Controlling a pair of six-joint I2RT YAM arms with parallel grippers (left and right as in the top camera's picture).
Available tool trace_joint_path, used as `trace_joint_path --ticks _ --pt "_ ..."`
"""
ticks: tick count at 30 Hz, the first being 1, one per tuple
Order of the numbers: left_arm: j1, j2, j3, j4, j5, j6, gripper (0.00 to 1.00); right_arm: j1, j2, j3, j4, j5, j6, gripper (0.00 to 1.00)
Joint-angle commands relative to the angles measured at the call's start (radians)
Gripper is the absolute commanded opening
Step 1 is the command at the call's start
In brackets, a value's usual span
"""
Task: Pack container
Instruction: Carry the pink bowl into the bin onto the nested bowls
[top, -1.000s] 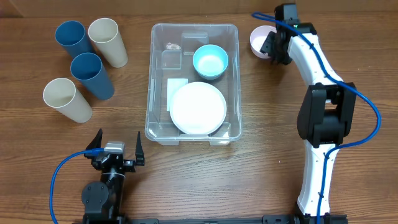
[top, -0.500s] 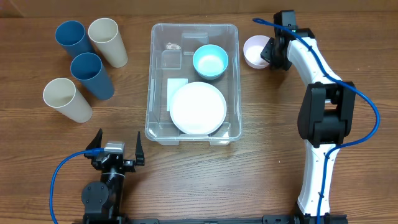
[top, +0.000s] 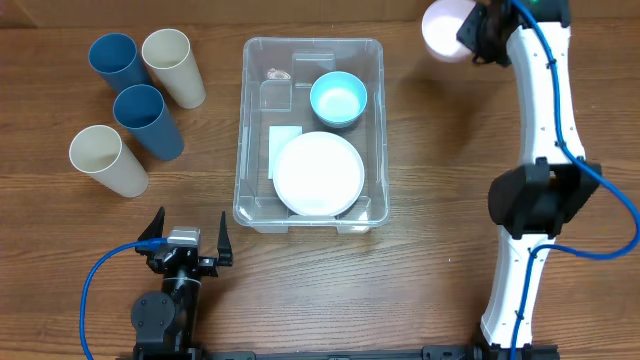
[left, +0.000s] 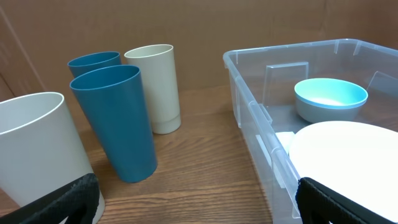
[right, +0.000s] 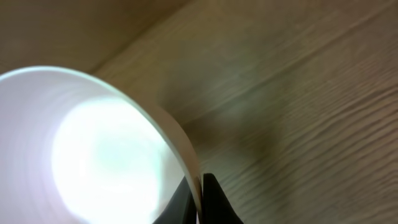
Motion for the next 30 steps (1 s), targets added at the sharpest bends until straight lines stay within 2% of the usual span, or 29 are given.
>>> trace_joint_path --ticks 1,6,11,22,30 --pt "0.006 -0.009 -0.003 -0.002 -0.003 0.026 1.00 0.100 -0.083 0.121 -0.056 0.006 -0.062 0.04" --pt "0.006 -0.009 -0.003 -0.001 -0.003 0.026 1.00 0.252 -0.088 0.112 -0.112 0.018 -0.095 0.04" --pt "0.006 -0.009 -0.003 -0.001 -0.003 0.026 1.00 0.363 -0.058 0.008 -0.090 0.068 -0.116 0.04" --pt "0.006 -0.009 -0.003 -0.001 -0.003 0.026 1.00 0.381 -0.056 -0.402 0.165 0.083 -0.121 0.04" --pt "0.006 -0.009 -0.003 -0.001 -0.003 0.026 1.00 0.381 -0.055 -0.480 0.298 0.089 -0.243 0.08"
